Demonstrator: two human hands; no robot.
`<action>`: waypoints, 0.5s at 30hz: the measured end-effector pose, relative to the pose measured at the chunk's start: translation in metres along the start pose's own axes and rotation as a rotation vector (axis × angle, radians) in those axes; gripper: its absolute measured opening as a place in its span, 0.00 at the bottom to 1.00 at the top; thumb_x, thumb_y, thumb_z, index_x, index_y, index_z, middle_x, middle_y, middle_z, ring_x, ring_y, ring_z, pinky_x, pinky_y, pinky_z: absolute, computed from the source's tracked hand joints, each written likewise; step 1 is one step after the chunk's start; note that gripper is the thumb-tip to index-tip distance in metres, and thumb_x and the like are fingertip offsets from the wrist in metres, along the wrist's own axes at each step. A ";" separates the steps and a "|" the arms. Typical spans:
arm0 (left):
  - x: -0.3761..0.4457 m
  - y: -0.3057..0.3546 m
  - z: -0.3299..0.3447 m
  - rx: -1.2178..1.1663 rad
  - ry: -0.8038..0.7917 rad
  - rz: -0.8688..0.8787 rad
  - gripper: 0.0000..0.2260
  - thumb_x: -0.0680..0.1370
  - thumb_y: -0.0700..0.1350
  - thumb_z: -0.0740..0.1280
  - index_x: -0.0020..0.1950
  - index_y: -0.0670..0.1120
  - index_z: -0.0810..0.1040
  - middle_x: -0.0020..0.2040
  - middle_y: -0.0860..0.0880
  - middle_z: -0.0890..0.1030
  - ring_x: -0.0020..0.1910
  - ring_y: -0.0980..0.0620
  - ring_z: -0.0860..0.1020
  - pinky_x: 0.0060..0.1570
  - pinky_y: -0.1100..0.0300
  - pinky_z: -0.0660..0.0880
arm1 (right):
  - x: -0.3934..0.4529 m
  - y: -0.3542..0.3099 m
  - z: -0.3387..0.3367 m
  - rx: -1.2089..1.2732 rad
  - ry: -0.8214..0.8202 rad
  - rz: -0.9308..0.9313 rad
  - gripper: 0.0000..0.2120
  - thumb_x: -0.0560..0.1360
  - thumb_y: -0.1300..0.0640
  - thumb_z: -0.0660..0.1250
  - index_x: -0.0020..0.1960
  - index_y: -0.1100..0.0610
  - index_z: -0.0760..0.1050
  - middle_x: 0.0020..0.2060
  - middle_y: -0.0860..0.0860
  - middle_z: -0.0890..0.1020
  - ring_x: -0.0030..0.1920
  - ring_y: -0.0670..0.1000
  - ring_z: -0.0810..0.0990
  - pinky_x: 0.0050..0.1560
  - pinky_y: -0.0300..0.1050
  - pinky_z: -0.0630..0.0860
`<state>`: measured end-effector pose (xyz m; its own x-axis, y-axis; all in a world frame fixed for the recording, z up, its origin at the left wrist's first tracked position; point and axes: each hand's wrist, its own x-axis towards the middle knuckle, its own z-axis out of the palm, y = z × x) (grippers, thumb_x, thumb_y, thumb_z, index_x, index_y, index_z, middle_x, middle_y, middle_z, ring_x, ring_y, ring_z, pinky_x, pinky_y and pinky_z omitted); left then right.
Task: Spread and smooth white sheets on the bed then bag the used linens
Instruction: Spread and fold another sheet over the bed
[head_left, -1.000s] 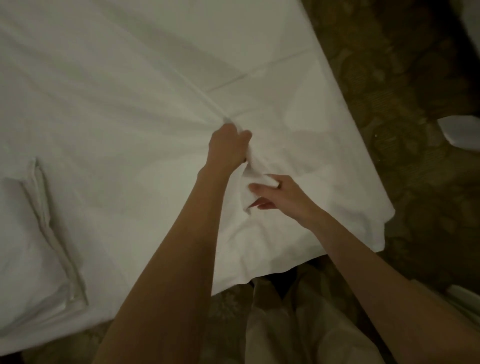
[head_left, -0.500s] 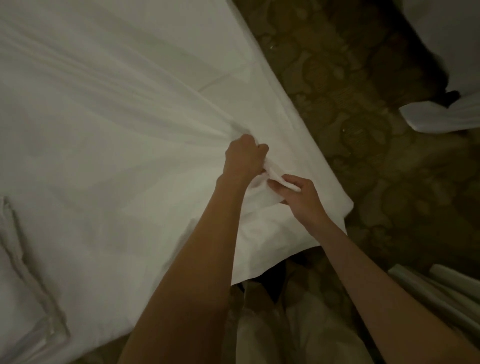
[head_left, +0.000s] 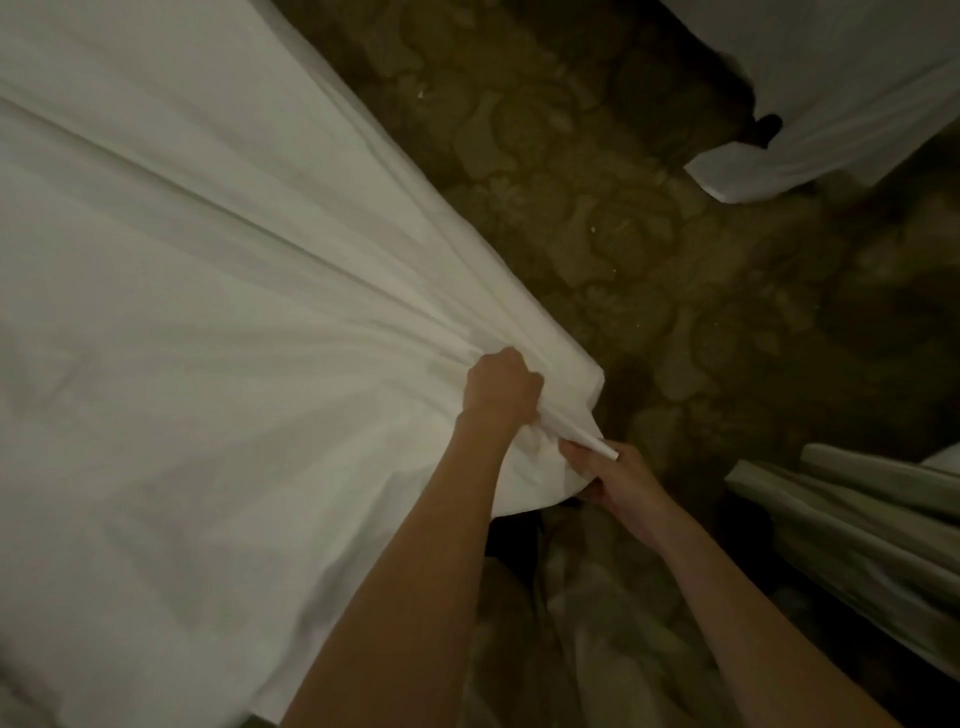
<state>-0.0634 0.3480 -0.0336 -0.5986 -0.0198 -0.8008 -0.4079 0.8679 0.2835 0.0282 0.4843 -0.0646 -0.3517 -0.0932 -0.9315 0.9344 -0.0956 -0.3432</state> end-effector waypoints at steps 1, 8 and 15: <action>0.000 -0.002 0.005 0.020 0.000 -0.007 0.13 0.82 0.46 0.60 0.58 0.36 0.73 0.58 0.40 0.76 0.57 0.42 0.75 0.47 0.59 0.67 | -0.002 0.003 -0.005 0.021 -0.023 0.004 0.12 0.76 0.56 0.68 0.58 0.57 0.78 0.52 0.53 0.83 0.53 0.53 0.81 0.54 0.49 0.80; -0.001 0.024 0.011 -0.134 0.152 0.002 0.09 0.82 0.44 0.59 0.46 0.41 0.70 0.47 0.42 0.76 0.47 0.46 0.75 0.43 0.59 0.67 | -0.001 -0.009 -0.026 0.101 -0.029 -0.015 0.11 0.76 0.57 0.68 0.58 0.58 0.78 0.51 0.55 0.84 0.53 0.54 0.83 0.45 0.44 0.81; 0.000 -0.008 0.055 -0.449 -0.053 0.022 0.12 0.81 0.49 0.63 0.51 0.41 0.79 0.48 0.45 0.82 0.50 0.46 0.80 0.51 0.57 0.74 | 0.015 -0.004 -0.019 -0.182 0.191 -0.020 0.07 0.76 0.55 0.70 0.52 0.55 0.76 0.42 0.49 0.80 0.43 0.48 0.79 0.37 0.38 0.74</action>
<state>-0.0219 0.3681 -0.0650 -0.5792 0.0321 -0.8145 -0.6611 0.5661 0.4925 0.0204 0.5020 -0.0792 -0.3696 0.0969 -0.9241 0.9281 0.0859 -0.3622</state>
